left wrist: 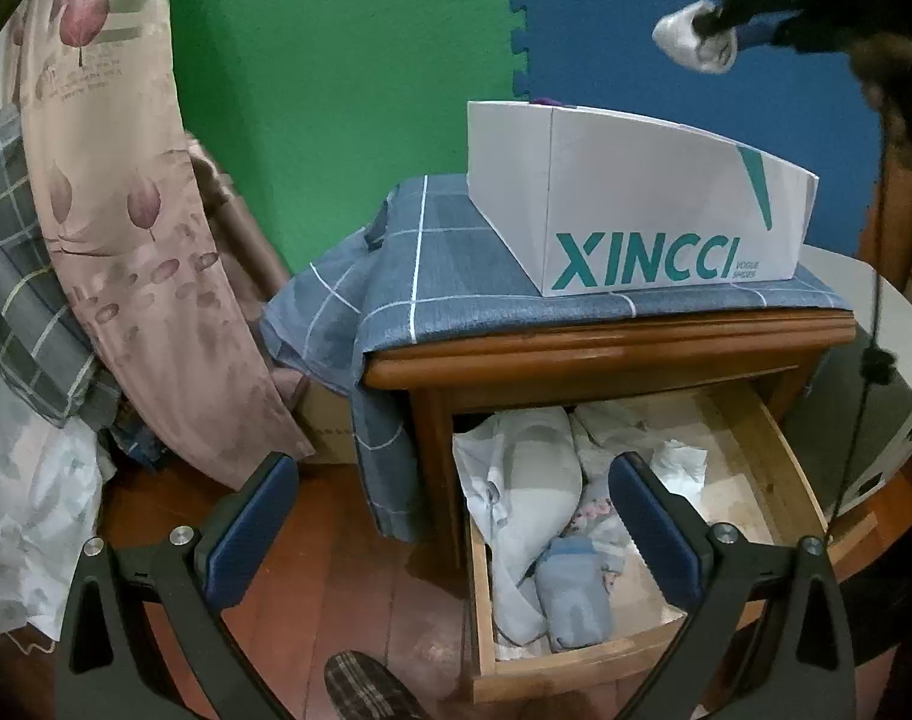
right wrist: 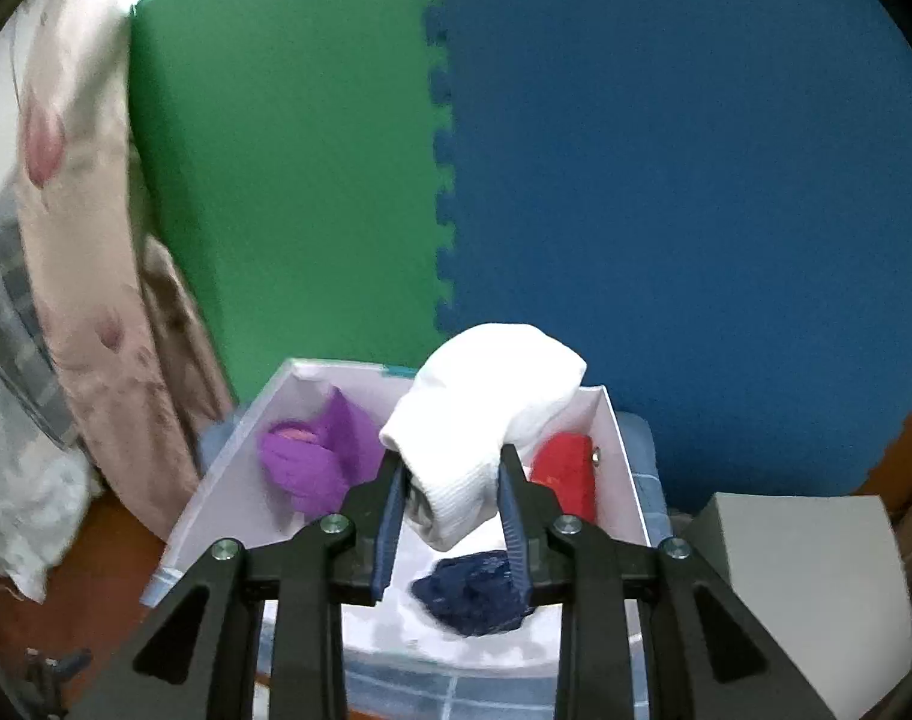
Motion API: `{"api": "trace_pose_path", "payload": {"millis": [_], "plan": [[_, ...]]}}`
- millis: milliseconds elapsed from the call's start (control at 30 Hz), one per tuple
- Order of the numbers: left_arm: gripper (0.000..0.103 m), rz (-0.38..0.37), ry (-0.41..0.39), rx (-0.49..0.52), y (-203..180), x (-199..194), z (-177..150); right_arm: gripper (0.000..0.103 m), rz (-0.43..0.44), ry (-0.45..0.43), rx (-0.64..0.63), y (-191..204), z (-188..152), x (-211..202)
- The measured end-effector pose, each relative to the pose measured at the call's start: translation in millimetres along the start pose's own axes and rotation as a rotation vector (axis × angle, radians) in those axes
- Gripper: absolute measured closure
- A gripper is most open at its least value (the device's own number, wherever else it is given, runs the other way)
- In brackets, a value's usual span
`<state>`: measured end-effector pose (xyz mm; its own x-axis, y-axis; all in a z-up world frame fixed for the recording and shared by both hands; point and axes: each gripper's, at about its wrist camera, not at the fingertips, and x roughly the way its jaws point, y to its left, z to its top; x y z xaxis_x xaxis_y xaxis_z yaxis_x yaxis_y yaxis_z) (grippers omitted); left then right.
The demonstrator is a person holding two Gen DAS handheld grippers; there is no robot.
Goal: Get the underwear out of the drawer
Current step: 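Carry the white underwear with the right tool into the shoe box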
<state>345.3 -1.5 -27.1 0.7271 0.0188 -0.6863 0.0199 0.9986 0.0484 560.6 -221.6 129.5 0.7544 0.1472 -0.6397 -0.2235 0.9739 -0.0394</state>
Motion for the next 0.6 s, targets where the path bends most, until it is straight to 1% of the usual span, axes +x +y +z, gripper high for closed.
{"api": "trace_pose_path", "payload": {"millis": [133,233,467,600], "plan": [[0.000,-0.031,0.005,-0.025,1,1,2,0.074,-0.026,0.047,0.021,-6,-3,37],[0.000,-0.054,0.006,-0.028,0,0,2,0.074,-0.035,0.071,0.045,-10,-8,55],[0.000,-0.077,0.012,-0.033,0,-3,2,0.074,-0.064,0.104,0.040,-11,-20,85],[0.000,-0.089,0.013,-0.040,0,-4,2,0.074,-0.071,0.117,0.041,-11,-24,95]]}}
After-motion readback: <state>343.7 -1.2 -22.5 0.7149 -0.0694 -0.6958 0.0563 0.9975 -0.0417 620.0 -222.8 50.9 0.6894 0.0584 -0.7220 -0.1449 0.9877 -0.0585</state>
